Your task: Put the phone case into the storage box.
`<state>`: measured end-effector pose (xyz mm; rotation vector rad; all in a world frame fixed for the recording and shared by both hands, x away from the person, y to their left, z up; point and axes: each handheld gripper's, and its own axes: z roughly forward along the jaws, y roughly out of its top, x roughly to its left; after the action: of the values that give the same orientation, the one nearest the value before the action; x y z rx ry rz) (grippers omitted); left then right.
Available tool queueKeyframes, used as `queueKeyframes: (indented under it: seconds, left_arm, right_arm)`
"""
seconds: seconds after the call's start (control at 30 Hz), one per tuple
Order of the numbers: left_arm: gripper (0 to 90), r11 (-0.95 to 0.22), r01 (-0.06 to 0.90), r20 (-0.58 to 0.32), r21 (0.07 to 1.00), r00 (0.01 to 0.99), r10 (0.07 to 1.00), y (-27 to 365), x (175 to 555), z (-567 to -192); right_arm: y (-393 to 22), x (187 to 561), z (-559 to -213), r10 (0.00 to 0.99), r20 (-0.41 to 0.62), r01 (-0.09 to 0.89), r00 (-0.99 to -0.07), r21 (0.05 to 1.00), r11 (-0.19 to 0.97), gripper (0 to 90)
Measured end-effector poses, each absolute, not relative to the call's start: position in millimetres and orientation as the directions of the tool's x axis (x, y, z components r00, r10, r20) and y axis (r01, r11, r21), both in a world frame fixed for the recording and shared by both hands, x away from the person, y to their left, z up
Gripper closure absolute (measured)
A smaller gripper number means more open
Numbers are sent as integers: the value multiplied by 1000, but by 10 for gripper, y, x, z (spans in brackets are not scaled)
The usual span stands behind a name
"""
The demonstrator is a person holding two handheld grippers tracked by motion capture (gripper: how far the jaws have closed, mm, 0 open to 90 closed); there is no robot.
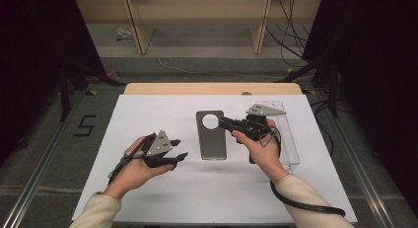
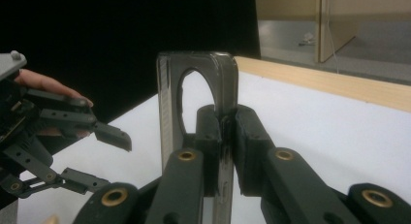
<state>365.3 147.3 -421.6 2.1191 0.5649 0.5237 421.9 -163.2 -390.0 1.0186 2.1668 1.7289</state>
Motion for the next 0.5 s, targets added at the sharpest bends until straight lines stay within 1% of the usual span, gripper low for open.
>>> queueKeyframes:
  seconds: [0.23, 0.5]
  left_arm:
    - [423, -459, 260, 108, 850, 766, 634, 1596, 3662, -4266]
    - [264, -363, 286, 56, 887, 714, 698, 1733, 3656, -4271]
  right_arm:
    - [-1733, 4251, -3840, 622, 264, 380, -737, 923, 59, 825]
    - [-1799, 4271, -3801, 631, 265, 374, -729, 927, 42, 824]
